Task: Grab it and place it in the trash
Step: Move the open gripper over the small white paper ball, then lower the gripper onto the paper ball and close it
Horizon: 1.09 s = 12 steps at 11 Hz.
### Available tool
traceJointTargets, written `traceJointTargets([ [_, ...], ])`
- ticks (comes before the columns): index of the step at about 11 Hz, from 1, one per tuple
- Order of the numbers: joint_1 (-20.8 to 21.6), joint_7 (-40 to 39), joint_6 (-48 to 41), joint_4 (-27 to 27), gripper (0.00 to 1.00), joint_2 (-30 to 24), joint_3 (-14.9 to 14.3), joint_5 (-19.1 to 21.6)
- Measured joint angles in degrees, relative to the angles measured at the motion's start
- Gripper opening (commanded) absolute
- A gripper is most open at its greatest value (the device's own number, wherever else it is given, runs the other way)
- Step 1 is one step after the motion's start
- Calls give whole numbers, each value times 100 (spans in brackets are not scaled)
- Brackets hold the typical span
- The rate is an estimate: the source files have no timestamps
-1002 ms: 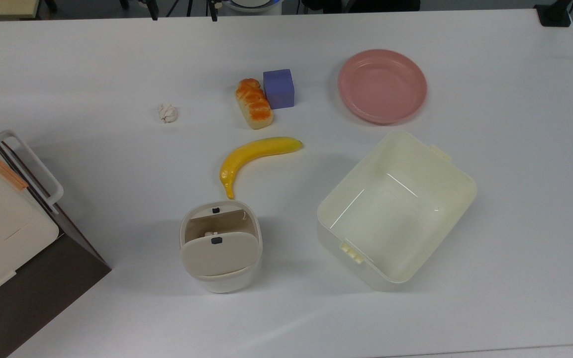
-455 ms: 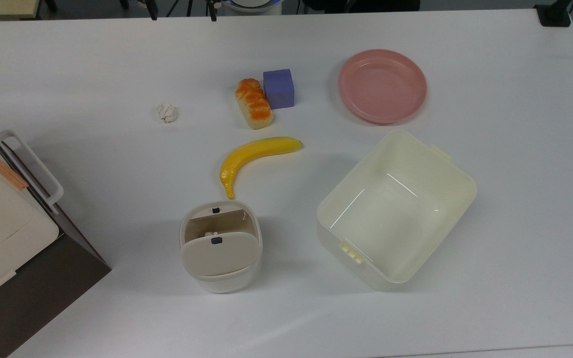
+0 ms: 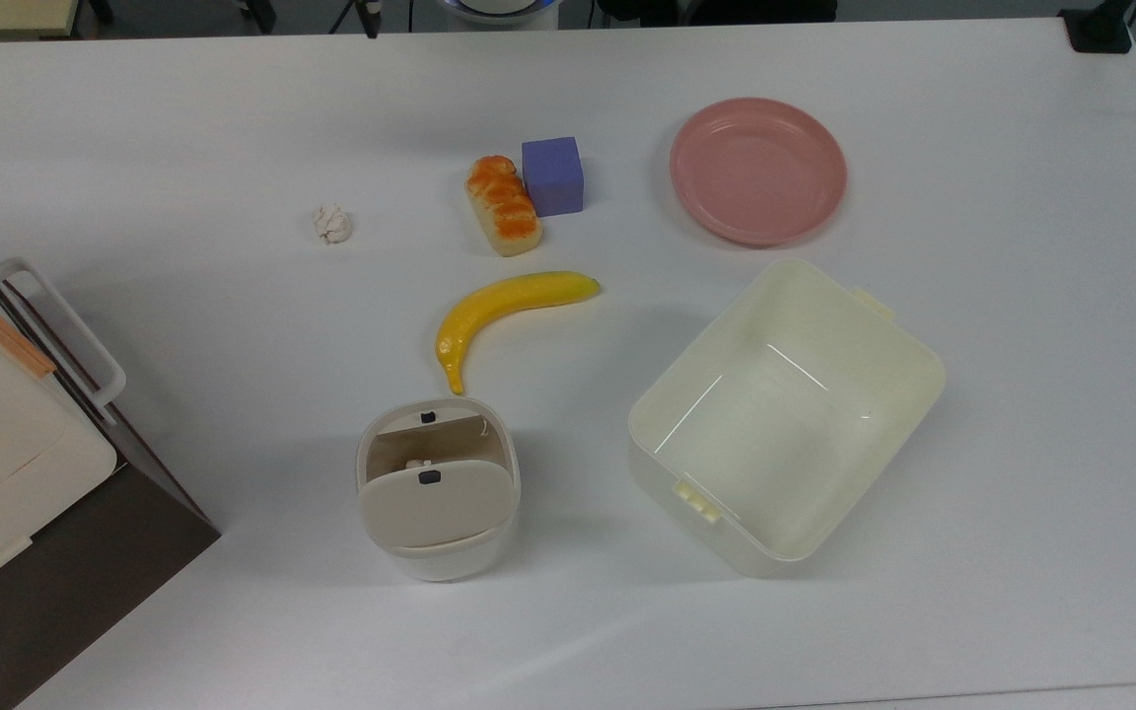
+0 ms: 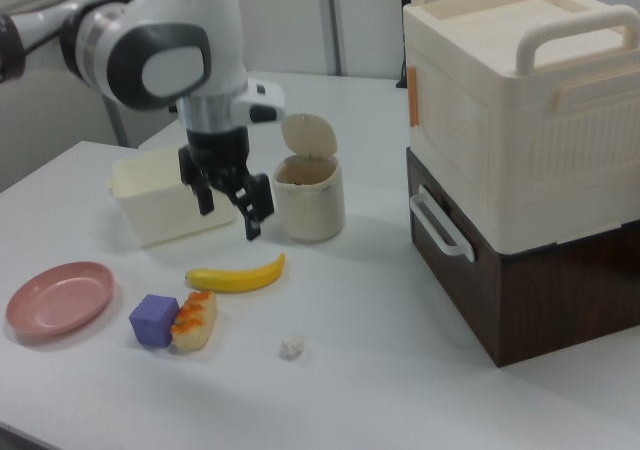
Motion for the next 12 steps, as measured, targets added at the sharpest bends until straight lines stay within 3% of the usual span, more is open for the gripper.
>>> traceJointTargets([
  [4,-172,-77,589,-762,100,171,6,3],
  [9,-176,-62,1981,-826,100,1670,12,3],
  [12,-187,-62,2214,-799,100,1954,10,-49],
])
